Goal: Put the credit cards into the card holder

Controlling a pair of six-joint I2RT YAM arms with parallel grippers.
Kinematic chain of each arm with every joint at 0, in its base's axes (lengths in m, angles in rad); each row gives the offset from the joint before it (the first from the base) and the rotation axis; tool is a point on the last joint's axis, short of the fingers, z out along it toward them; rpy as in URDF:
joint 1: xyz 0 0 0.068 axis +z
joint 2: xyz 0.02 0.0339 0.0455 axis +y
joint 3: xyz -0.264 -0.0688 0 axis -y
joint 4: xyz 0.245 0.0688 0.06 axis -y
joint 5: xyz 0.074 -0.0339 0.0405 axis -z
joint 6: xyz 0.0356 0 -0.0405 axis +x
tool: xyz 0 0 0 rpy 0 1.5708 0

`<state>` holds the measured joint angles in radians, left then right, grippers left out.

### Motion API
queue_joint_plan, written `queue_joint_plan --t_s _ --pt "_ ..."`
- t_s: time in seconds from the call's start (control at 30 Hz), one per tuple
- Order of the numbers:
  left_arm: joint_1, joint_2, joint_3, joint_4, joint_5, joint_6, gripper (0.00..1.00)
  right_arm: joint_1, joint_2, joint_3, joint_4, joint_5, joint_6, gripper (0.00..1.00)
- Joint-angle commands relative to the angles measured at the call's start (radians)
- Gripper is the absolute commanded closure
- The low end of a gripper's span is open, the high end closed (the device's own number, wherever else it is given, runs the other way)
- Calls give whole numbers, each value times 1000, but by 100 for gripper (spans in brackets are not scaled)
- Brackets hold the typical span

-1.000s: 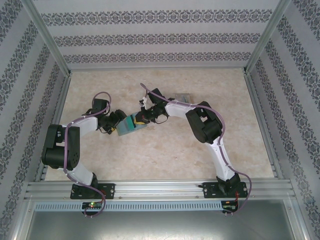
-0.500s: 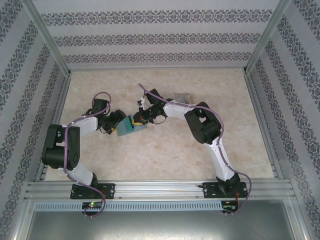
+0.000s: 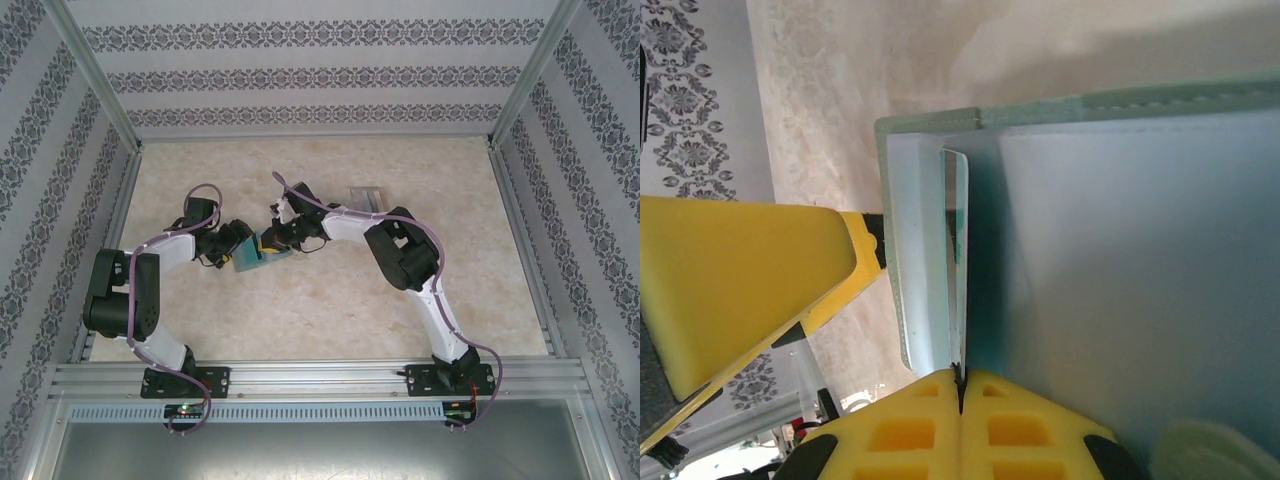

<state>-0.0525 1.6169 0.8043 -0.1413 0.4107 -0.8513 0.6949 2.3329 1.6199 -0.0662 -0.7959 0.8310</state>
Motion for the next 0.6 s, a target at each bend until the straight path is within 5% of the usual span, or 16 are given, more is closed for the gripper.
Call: queue_joint_plan --t_s 0.0,0.3,0.57 --pt "-13 -8 -13 -2 6 -14 19 22 33 17 9 5 16 100" --pt "-12 -7 -8 -11 -2 -3 18 38 39 52 -21 48 23 93" --pt "9 -82 71 -178 -173 110 16 45 -52 6 -35 202 2 79"
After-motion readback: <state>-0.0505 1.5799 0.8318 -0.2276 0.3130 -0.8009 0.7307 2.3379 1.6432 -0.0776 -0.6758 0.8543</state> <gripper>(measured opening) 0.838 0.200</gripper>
